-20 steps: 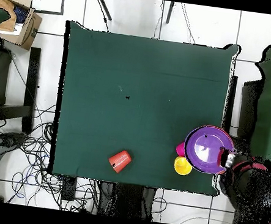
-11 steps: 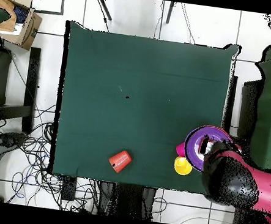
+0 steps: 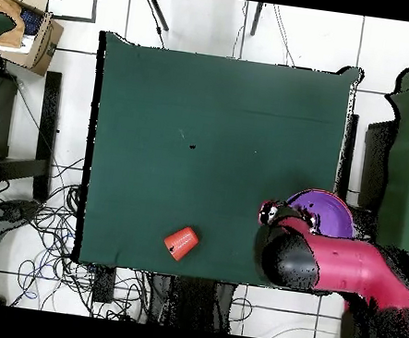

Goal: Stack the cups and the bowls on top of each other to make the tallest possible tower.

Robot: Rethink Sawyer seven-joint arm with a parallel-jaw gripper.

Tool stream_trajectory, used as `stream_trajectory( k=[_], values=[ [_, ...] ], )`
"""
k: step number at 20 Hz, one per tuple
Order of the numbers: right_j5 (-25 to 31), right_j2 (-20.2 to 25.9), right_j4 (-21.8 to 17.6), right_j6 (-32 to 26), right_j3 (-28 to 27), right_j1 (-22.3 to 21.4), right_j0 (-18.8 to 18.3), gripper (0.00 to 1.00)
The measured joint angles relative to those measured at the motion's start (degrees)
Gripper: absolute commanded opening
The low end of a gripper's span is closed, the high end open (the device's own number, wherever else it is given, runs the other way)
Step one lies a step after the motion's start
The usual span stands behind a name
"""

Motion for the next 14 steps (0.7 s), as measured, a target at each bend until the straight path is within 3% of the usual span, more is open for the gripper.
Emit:
stream_trajectory(
  k=[6, 14],
  values=[
    [-3.22, -5.41, -2.61, 3.92, -0.92, 5.05, 5.13, 1.0],
    [-3.65, -7.36, -1.52, 4.17, -0.79, 6.32, 4.5, 1.0]
  ],
)
